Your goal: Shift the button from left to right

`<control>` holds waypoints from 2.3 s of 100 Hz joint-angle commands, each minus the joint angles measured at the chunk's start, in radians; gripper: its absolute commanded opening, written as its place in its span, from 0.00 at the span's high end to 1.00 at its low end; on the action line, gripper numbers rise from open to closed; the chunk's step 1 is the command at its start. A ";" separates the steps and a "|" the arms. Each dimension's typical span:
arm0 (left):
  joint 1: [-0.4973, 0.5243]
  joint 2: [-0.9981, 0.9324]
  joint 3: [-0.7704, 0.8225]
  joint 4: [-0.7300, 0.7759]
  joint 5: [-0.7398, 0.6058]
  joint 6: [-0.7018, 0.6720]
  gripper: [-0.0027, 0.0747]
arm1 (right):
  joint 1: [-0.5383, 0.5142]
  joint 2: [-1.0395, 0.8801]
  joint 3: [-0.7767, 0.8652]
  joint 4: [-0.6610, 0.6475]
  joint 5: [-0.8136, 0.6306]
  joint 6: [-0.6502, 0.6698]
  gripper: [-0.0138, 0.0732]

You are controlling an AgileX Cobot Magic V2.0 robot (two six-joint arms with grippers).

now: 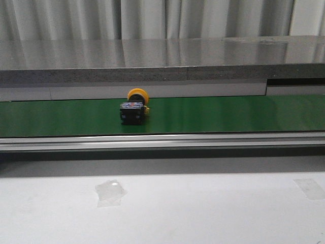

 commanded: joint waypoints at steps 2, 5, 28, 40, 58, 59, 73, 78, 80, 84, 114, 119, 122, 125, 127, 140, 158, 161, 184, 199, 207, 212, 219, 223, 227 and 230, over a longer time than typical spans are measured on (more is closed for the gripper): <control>-0.005 0.006 -0.025 -0.014 -0.088 -0.003 0.99 | 0.000 0.109 -0.119 -0.010 0.025 -0.004 0.92; -0.005 0.006 -0.025 -0.014 -0.088 -0.003 0.99 | 0.000 0.138 -0.144 -0.010 0.046 -0.004 0.92; -0.005 0.006 -0.025 -0.014 -0.088 -0.003 0.99 | 0.000 0.325 -0.296 0.000 0.138 -0.004 0.92; -0.005 0.006 -0.025 -0.014 -0.088 -0.003 0.99 | 0.000 0.376 -0.314 0.000 0.135 -0.004 0.92; -0.005 0.006 -0.025 -0.014 -0.088 -0.003 0.99 | 0.000 0.404 -0.314 0.012 0.157 -0.004 0.89; -0.005 0.006 -0.025 -0.014 -0.088 -0.003 0.99 | 0.000 0.406 -0.314 0.012 0.157 -0.004 0.87; -0.005 0.006 -0.025 -0.014 -0.088 -0.003 0.99 | 0.000 0.407 -0.314 0.013 0.163 -0.004 0.59; -0.005 0.006 -0.025 -0.014 -0.088 -0.003 0.99 | 0.000 0.407 -0.314 0.013 0.164 -0.004 0.44; -0.005 0.006 -0.025 -0.014 -0.088 -0.003 0.99 | 0.000 0.407 -0.314 0.015 0.164 -0.004 0.37; -0.005 0.006 -0.025 -0.014 -0.088 -0.003 0.99 | 0.000 0.407 -0.314 0.016 0.164 -0.004 0.27; -0.005 0.006 -0.025 -0.014 -0.088 -0.003 0.99 | 0.000 0.450 -0.333 0.109 0.172 -0.005 0.14; -0.005 0.006 -0.025 -0.014 -0.088 -0.003 0.99 | 0.000 0.479 -0.356 0.123 0.185 -0.008 0.14; -0.005 0.006 -0.025 -0.014 -0.088 -0.003 0.99 | 0.000 0.499 -0.370 0.128 0.194 -0.015 0.14; -0.005 0.006 -0.025 -0.014 -0.088 -0.003 0.99 | 0.000 0.526 -0.386 0.133 0.201 -0.025 0.14; -0.005 0.006 -0.025 -0.014 -0.088 -0.003 0.99 | 0.000 0.542 -0.398 0.138 0.206 -0.035 0.14; -0.005 0.006 -0.025 -0.014 -0.088 -0.003 0.99 | 0.000 0.642 -0.474 0.189 0.215 -0.087 0.14; -0.005 0.006 -0.025 -0.014 -0.088 -0.003 0.99 | 0.000 0.790 -0.563 0.244 0.220 -0.132 0.14; -0.005 0.006 -0.025 -0.014 -0.088 -0.003 0.99 | 0.002 0.813 -0.580 0.246 0.221 -0.142 0.14; -0.005 0.006 -0.025 -0.014 -0.088 -0.003 0.99 | 0.053 0.987 -0.678 0.246 0.221 -0.170 0.14; -0.005 0.006 -0.025 -0.014 -0.088 -0.003 0.99 | 0.089 1.077 -0.736 0.244 0.215 -0.170 0.14; -0.005 0.006 -0.025 -0.014 -0.088 -0.003 0.99 | 0.104 1.121 -0.761 0.237 0.207 -0.171 0.14; -0.005 0.006 -0.025 -0.014 -0.088 -0.003 0.99 | 0.112 1.143 -0.773 0.235 0.201 -0.171 0.14; -0.005 0.006 -0.025 -0.014 -0.088 -0.003 0.99 | 0.123 1.173 -0.793 0.234 0.196 -0.171 0.14; -0.005 0.006 -0.025 -0.014 -0.088 -0.003 0.99 | 0.127 1.191 -0.805 0.234 0.196 -0.171 0.14; -0.005 0.006 -0.025 -0.014 -0.088 -0.003 0.99 | 0.130 1.206 -0.818 0.233 0.195 -0.171 0.14; -0.005 0.006 -0.025 -0.014 -0.088 -0.003 0.99 | 0.130 1.219 -0.826 0.233 0.194 -0.171 0.14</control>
